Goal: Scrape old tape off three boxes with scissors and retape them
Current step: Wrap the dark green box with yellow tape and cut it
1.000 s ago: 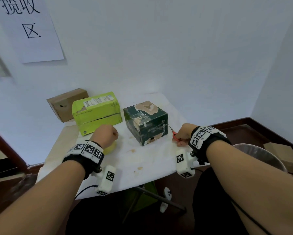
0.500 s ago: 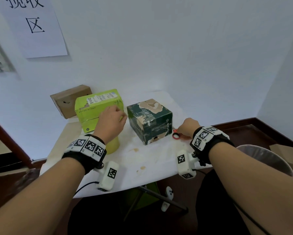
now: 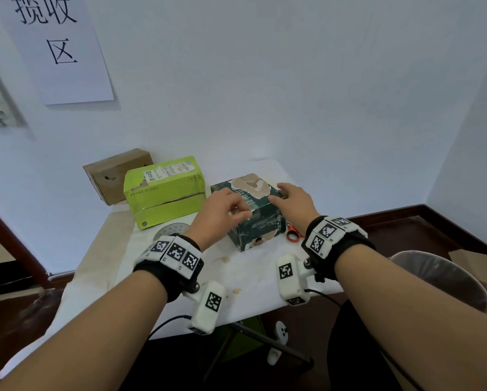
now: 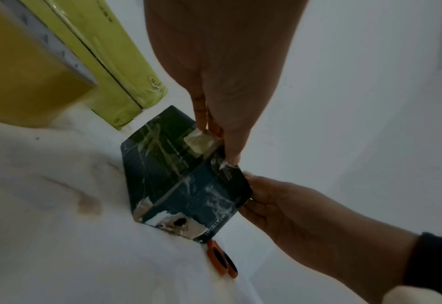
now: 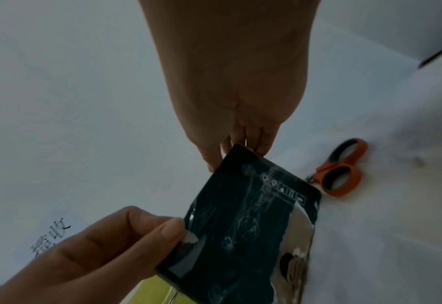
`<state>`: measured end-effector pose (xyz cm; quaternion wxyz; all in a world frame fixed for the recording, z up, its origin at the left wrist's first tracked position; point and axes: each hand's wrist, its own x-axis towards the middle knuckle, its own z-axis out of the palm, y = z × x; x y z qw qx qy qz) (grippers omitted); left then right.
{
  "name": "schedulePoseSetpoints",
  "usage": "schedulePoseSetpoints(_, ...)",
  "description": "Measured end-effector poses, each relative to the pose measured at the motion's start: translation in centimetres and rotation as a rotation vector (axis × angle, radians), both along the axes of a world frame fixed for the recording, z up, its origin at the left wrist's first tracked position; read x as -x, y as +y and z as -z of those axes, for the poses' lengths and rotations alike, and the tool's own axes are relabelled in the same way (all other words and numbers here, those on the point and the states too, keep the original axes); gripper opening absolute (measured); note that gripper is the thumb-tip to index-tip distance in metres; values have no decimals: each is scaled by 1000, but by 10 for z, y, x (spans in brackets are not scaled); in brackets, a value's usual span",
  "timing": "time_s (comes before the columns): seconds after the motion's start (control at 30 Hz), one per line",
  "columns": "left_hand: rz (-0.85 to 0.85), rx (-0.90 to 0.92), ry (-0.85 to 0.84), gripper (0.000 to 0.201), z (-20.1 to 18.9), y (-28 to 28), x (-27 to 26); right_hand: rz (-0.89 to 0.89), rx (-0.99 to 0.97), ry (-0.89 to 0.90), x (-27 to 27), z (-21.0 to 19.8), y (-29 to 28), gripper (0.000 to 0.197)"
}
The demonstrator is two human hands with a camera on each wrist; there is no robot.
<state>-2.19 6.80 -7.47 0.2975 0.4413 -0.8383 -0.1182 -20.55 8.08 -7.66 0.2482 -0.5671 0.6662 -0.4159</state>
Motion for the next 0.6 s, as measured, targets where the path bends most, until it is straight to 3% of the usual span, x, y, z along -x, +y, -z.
schedulePoseSetpoints(0.2, 58, 200, -164, 13, 9, -5, 2, 36, 0, -38, 2, 9, -7, 48)
schedulePoseSetpoints(0.6, 106, 262, -334, 30, 5, -11, 4, 42, 16, -57, 3, 14, -8, 48)
